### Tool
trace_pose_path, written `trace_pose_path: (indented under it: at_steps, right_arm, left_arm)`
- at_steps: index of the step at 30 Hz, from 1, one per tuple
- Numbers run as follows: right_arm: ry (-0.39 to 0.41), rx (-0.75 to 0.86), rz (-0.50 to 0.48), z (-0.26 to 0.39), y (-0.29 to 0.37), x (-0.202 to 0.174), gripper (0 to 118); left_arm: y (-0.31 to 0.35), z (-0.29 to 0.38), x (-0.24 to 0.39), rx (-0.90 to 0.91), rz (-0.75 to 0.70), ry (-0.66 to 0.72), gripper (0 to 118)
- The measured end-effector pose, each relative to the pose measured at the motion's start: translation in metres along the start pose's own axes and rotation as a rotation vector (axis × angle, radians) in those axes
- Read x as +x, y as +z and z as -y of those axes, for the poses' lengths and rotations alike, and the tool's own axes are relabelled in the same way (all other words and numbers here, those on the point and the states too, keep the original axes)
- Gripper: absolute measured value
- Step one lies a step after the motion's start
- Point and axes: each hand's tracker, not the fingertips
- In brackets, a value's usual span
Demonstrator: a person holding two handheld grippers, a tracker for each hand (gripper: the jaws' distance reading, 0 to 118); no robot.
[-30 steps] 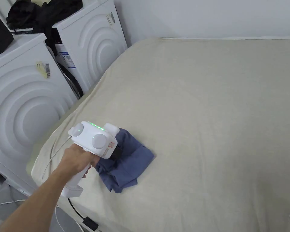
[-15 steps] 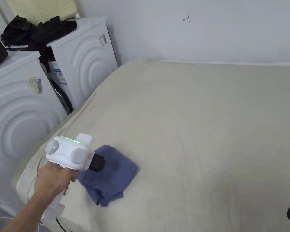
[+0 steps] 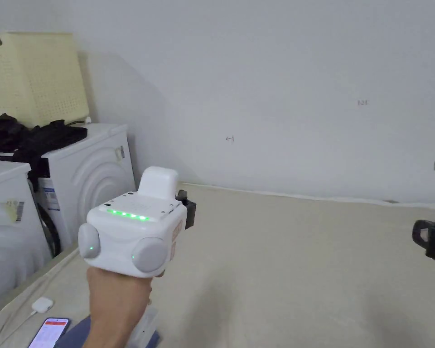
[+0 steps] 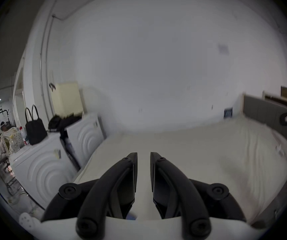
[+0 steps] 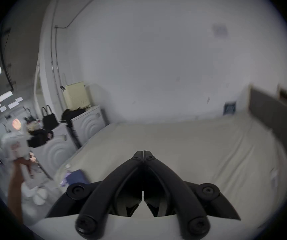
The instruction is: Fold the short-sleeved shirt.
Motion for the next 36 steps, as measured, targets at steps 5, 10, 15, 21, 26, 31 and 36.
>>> trace_pose_path:
  at_steps: [5,10,15,21,26,31,36]
  right_arm:
    - [0.170,0.100,0.114,0.003,0.030,-0.035,0]
    - [0.208,0.151,0.246,0.047,0.056,-0.063,0]
    - [0.081,0.167,0.247,0.096,0.067,-0.071,0]
    - [0.160,0.170,0.282,0.095,0.066,-0.082,13]
    - [0.120,0.192,0.319,0.086,0.074,-0.074,69]
    - [0.146,0.195,0.378,0.084,0.075,-0.068,118]
    - [0.091,0.169,0.346,0.071,0.076,-0.068,118]
  left_arm:
    - [0.047,-0.013,0.063,0.153,0.003,0.045,17]
    - [0.090,0.024,0.105,0.175,0.046,0.139,17]
    - [0.118,0.068,0.131,0.164,0.022,0.096,17]
    - [0.119,0.069,0.148,0.141,0.092,0.079,17]
    - [0.117,0.059,0.140,0.157,0.099,0.108,71]
    - [0.116,0.054,0.129,0.160,0.139,0.113,118]
    - [0.114,0.039,0.132,0.105,0.176,0.102,118]
